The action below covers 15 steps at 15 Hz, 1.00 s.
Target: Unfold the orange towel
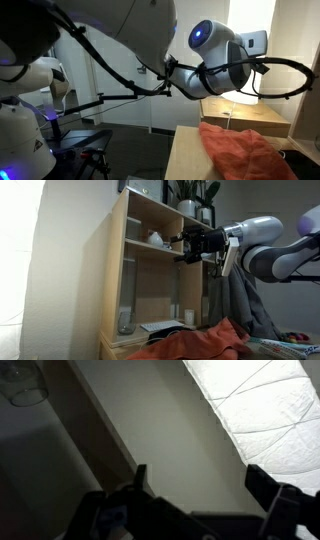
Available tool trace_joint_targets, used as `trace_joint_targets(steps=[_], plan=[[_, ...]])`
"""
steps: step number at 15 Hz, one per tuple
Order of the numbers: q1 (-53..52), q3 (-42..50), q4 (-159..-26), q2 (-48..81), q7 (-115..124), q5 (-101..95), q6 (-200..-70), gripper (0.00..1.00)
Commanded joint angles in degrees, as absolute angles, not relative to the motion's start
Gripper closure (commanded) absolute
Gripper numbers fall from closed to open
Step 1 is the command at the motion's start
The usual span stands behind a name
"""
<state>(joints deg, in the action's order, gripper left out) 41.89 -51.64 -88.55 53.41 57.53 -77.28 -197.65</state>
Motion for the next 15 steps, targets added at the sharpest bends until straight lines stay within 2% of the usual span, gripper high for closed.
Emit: trace_joint_targets(steps=[1,15], plan=[[41.88,-51.39,-88.61,53.55,57.53,-77.64,-197.65,0.0],[41.31,-51.44,-89.06,54.08,57.53,-78.0,-197.65,0.0]])
